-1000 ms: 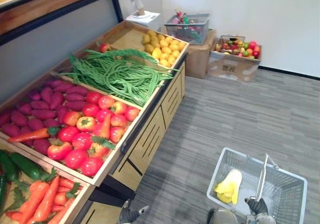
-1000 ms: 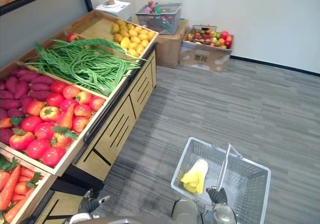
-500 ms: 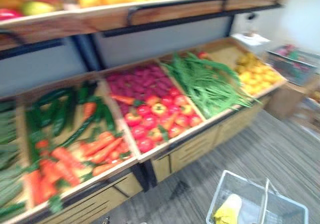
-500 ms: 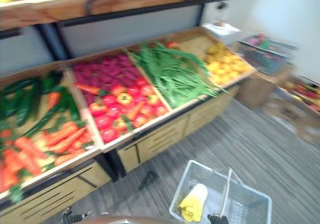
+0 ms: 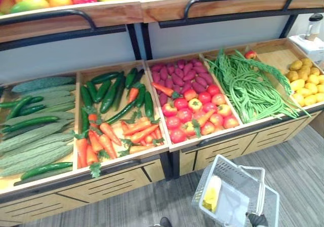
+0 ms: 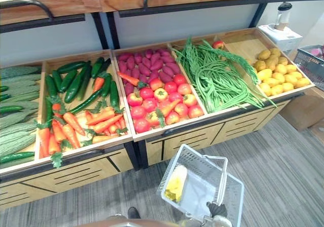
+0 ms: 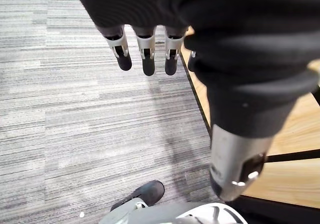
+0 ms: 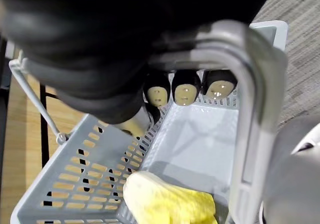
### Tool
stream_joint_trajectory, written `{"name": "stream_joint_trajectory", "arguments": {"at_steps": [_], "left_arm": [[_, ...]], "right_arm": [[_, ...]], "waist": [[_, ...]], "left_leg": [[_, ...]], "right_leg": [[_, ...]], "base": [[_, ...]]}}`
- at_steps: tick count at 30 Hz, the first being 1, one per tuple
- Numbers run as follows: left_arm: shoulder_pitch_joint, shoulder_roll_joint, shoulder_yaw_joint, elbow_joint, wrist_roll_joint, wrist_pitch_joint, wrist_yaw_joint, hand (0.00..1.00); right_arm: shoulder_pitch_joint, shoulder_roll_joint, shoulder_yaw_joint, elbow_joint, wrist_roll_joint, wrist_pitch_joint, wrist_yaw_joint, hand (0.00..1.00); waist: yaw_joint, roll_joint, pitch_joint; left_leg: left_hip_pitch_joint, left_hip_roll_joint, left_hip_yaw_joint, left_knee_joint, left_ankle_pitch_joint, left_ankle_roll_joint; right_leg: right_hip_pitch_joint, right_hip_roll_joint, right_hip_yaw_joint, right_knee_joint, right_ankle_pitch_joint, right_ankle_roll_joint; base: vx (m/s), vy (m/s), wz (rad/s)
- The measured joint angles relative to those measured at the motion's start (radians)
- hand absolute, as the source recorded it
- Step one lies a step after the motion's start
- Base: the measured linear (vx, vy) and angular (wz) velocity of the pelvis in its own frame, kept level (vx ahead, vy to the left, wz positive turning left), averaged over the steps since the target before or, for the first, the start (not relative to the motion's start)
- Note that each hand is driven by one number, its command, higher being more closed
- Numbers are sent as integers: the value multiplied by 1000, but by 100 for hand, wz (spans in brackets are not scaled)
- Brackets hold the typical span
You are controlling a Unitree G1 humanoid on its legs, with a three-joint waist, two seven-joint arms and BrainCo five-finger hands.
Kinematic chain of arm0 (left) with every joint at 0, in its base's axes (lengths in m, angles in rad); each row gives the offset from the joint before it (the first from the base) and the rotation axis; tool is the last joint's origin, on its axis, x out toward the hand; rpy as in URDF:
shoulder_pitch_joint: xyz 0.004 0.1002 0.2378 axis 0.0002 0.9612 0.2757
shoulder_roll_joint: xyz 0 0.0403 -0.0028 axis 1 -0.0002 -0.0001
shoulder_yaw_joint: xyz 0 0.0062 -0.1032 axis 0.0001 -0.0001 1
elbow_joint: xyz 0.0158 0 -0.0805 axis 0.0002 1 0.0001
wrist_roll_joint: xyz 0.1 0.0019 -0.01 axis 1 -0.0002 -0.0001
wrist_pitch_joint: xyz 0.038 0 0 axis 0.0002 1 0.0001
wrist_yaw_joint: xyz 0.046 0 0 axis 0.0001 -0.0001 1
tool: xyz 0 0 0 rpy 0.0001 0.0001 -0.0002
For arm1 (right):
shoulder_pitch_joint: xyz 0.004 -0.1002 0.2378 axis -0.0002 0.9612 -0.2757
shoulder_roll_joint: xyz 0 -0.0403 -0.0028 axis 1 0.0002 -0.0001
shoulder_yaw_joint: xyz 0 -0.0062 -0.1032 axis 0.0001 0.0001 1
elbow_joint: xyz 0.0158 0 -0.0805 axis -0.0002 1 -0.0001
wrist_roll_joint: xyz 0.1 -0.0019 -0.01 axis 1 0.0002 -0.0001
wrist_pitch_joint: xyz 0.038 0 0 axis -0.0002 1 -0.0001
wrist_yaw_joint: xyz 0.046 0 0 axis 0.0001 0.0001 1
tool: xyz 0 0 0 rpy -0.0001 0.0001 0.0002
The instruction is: Pick vegetable in the basket
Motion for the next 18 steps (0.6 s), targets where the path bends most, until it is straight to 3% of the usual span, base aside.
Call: {"name": "stream_joint_trajectory", "arguments": {"at_steps": [1,2,4,5,7,8,9,10,12,13,14,18], "left_arm": [[-8,7,1,-1,-4,-1,0,0],[-12,14,3,-2,-5,-1,0,0],[-18,31,2,-24,-15,-1,3,0],[-19,40,5,-35,-20,0,3,0],[-24,44,14,-36,-56,4,3,0],[-29,42,22,-36,-57,10,2,0],[-36,45,25,-36,-57,11,2,0],[-43,54,34,-37,-56,10,2,0],[-43,61,64,-37,-56,11,2,0],[-39,54,90,-28,-56,13,6,0],[-40,50,94,-25,-56,12,6,0],[-42,1,105,23,-56,7,22,0]], "right_arm": [[-7,-8,1,-11,0,0,-2,100],[-8,-7,2,-18,0,0,-2,100],[-17,2,1,-31,0,2,1,100],[-12,5,-1,-29,0,6,-5,100],[-8,6,-6,-23,0,14,-11,100],[-7,9,-12,-19,0,24,-15,100],[-5,15,-22,-16,0,30,-15,100],[-3,24,-40,8,0,39,-17,100],[2,36,-46,25,6,57,-19,100],[7,38,-62,48,15,77,-20,100],[7,39,-67,50,19,79,-20,100],[30,19,-97,51,41,110,-39,100]], "waist": [[1,6,7],[1,14,9],[1,-13,29],[0,-24,35],[0,-26,36],[1,-27,35],[0,-32,34],[1,-57,25],[1,-92,21],[9,-97,10],[11,-98,7],[6,-48,-10]], "left_leg": [[2,5,-17,0,-3,4],[2,5,-29,0,-4,6],[3,7,-67,1,-5,7],[4,11,-87,1,-5,6],[3,23,-94,1,-5,6],[-4,31,-103,3,-4,6],[-19,34,-120,13,-2,3],[-38,27,-134,24,4,-7],[-38,11,-147,20,11,-18],[-21,13,-150,1,23,-35],[-18,17,-149,1,24,-37],[-12,62,-149,1,42,-63]], "right_leg": [[-56,-14,65,92,80,-50],[-83,-19,101,135,72,-60],[-148,18,216,191,-50,36],[-158,59,259,143,-100,70],[-158,113,299,27,-134,97],[-146,166,345,-124,-138,106],[-138,195,378,-231,-135,110],[-130,216,417,-373,-106,136],[-92,223,418,-483,-20,131],[-44,239,408,-561,-48,124],[-38,245,408,-574,-50,121],[-15,298,393,-615,-63,100]], "base": [[95,118,42],[112,94,45],[91,42,58],[64,-5,59],[54,-49,47],[40,-83,44],[67,-157,56],[104,-208,50],[107,-236,32],[86,-187,9],[110,-205,-5],[98,-142,-1]]}}
